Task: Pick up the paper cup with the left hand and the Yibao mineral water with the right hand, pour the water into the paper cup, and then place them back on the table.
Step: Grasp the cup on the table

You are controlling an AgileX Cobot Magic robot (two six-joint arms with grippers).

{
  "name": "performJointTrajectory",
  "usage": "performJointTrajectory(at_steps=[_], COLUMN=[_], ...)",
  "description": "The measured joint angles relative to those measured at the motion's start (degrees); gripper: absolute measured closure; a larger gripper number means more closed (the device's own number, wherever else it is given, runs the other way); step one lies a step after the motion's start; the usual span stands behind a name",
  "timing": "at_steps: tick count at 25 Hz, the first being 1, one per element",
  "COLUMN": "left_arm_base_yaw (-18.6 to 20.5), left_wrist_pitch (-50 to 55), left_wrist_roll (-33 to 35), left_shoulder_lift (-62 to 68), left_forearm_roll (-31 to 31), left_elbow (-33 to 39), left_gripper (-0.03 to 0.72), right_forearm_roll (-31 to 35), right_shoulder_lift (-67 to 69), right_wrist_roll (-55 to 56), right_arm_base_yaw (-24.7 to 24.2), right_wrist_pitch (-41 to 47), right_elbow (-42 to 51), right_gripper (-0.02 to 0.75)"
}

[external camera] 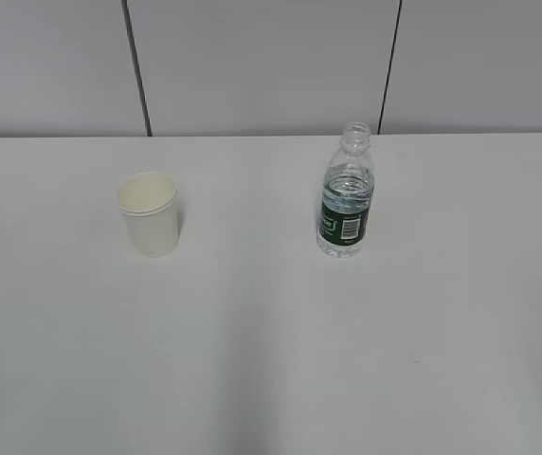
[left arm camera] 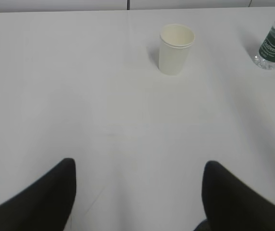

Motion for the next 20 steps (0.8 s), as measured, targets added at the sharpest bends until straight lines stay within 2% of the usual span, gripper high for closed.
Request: performJointTrajectory(at_steps=[6,12,20], left_arm_base_yaw=[-0.1,-0.1,-0.1], left_wrist_pitch=[-1.1,-14.6,-26.4], left_wrist_roll=[0.0,0.0,0.0], left_shoulder_lift=[0.0,0.8,12.9], left_forearm_roll=[-0.3,-1.6,-1.7], left_elbow=[-0.7,-1.4,-0.5], left_gripper=[0.192,0.192,0.192], right_forearm_roll=[-0.1,-0.1,-0.1], right_shoulder_lift=[0.0,0.0,0.0], right_wrist_roll=[0.0,0.0,0.0], right_arm_base_yaw=[0.0,0.0,0.0], right_wrist_pitch=[0.0,-1.1,-14.2], right_elbow=[0.0,-0.5,-1.0], right_gripper=[0.239,0.239,0.239])
